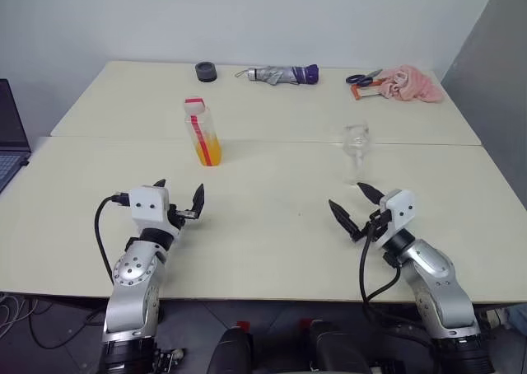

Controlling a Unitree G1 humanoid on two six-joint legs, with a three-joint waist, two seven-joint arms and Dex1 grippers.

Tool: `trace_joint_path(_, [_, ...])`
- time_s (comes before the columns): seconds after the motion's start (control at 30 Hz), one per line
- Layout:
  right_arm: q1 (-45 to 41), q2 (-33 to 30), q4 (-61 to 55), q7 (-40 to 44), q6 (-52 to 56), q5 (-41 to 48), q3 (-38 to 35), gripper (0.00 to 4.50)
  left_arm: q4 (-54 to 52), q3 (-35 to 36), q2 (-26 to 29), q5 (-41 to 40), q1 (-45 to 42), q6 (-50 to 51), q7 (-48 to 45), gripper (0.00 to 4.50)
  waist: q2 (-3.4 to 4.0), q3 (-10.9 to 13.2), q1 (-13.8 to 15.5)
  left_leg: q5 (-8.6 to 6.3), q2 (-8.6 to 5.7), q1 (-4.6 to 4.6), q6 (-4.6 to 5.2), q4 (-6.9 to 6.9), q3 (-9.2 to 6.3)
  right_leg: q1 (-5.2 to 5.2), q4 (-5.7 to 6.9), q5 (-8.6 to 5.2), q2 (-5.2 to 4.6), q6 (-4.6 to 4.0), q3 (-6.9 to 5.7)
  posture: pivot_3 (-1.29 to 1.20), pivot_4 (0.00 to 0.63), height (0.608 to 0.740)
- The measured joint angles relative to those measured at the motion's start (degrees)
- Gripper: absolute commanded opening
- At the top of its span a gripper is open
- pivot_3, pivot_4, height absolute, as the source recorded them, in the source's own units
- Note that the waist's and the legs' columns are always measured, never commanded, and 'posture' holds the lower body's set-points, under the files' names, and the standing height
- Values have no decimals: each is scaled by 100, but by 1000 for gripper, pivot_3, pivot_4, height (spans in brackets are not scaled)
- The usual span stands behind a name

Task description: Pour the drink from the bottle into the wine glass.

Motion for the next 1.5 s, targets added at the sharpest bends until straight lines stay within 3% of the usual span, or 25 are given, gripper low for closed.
trace_joint_path(0.2, [-449,-359,-585,519,791,279,414,4500,-22,-128,91,-68,-516,583,-75,4484,-2,0,1,0,-2,-2,0,0,-2,0,-1,2,8,-4,-2,0,150,740])
trace_joint_path(0.73, [-793,-80,-523,249,1086,275,393,4500,617,-205,148,93,-1618,717,45,4484,-3,0,4,0,-2,-6,-1,0,-5,-1,-1,7,7,-12,-4,0,150,740])
trace_joint_path(1.5, [-1088,-75,-565,466,1364,387,550,4500,2688,-189,252,352,-3102,253,161,4484,-4,1,5,1,-6,-13,-1,1,-13,-4,-2,9,3,-15,-14,0,150,740])
